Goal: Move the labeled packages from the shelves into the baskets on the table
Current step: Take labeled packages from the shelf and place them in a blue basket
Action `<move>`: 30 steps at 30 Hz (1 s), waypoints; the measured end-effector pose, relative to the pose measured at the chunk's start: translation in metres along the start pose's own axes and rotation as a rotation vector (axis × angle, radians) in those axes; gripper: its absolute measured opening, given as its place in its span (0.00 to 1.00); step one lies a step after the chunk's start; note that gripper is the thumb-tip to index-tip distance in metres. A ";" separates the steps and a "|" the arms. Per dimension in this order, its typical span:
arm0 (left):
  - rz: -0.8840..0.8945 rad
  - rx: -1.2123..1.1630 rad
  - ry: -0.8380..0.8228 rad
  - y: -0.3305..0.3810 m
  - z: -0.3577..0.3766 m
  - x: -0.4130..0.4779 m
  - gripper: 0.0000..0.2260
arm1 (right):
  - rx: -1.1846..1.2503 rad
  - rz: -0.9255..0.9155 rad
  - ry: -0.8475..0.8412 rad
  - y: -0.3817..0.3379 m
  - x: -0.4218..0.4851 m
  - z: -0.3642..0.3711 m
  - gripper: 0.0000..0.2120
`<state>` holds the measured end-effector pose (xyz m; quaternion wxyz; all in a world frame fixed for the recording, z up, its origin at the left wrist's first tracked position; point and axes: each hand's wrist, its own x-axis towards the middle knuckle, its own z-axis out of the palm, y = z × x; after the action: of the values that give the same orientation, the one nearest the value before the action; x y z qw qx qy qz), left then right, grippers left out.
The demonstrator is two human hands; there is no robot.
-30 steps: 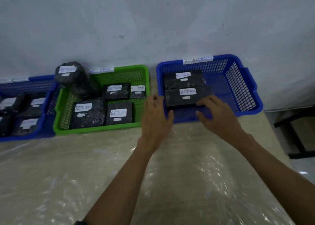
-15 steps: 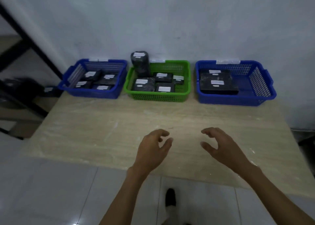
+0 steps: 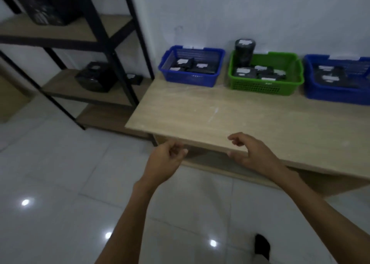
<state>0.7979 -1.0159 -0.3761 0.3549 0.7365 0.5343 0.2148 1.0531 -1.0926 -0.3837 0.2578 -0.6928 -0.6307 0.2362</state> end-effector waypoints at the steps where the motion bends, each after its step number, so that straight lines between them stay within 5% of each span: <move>1: -0.009 0.013 0.009 -0.015 -0.020 -0.005 0.10 | 0.005 -0.009 -0.007 -0.018 0.005 0.016 0.19; 17: -0.188 0.020 0.004 -0.223 -0.225 0.056 0.07 | 0.130 0.087 -0.190 -0.177 0.177 0.204 0.17; 30: -0.190 -0.004 -0.081 -0.380 -0.363 0.217 0.06 | 0.200 0.221 -0.157 -0.285 0.373 0.340 0.17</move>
<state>0.3780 -0.6383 -0.4376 0.3963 0.6898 0.5867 0.1514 0.6515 -0.6807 -0.4547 0.2480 -0.7084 -0.5420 0.3780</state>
